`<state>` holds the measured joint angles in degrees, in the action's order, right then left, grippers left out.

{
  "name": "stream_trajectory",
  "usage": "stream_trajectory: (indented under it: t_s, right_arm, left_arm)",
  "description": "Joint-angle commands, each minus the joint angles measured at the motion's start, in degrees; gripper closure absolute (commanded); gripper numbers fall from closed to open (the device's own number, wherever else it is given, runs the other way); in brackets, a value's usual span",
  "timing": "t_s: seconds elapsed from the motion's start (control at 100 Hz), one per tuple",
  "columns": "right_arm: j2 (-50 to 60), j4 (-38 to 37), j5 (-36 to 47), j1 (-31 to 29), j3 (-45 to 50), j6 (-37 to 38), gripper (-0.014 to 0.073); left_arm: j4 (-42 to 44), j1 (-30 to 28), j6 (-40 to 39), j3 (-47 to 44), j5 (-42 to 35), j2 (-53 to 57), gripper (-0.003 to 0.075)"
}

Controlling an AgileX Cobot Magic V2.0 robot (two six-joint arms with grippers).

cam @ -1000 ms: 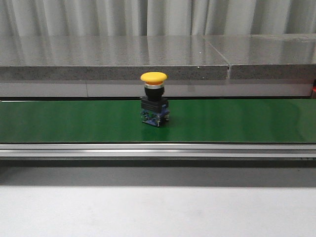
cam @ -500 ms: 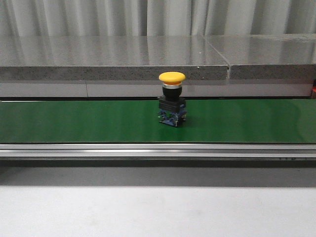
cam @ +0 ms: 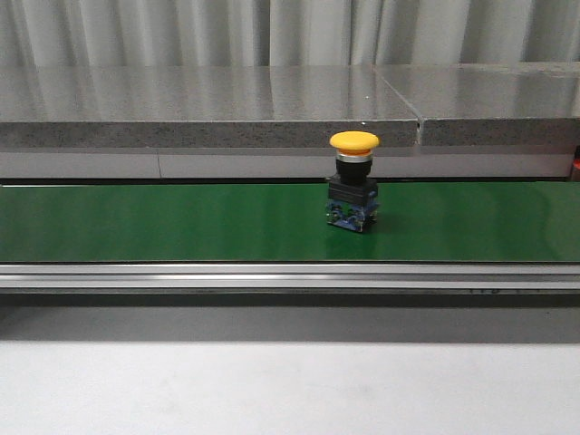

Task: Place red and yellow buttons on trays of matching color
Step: 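Lower the right gripper and grasp the yellow button on the belt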

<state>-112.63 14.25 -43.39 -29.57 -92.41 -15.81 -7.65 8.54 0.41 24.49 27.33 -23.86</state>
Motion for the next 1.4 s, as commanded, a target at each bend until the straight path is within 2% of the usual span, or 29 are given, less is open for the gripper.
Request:
stream_trajectory:
  t_s: [0.0,0.21,0.5,0.74,1.03,1.39]
  right_arm:
    - [6.42,0.97,-0.49,0.54,-2.54,-0.81,-0.0053]
    - [15.55,1.02,-3.22,4.27,1.11,-4.17,-0.0053]
    - [31.61,1.02,-3.61,9.78,16.93,-4.71,-0.0053]
    - [39.91,0.97,-5.99,15.82,28.51,-4.97,-0.0053]
    - [39.41,0.97,-7.16,26.61,32.13,-7.28,-0.0053]
    - [31.73,1.03,0.76,36.37,31.24,-7.28,-0.0053]
  left_arm:
    - [-0.37,0.46,0.02,1.47,-4.64,-0.36,0.0739]
    - [-0.37,0.46,0.02,1.47,-4.64,-0.36,0.0739]
    - [-0.37,0.46,0.02,1.47,-4.64,-0.36,0.0739]
    - [-0.37,0.46,0.02,1.47,-4.64,-0.36,0.0739]
    - [-0.37,0.46,0.02,1.47,-4.64,-0.36,0.0739]
    - [-0.37,0.46,0.02,1.47,-4.64,-0.36,0.0739]
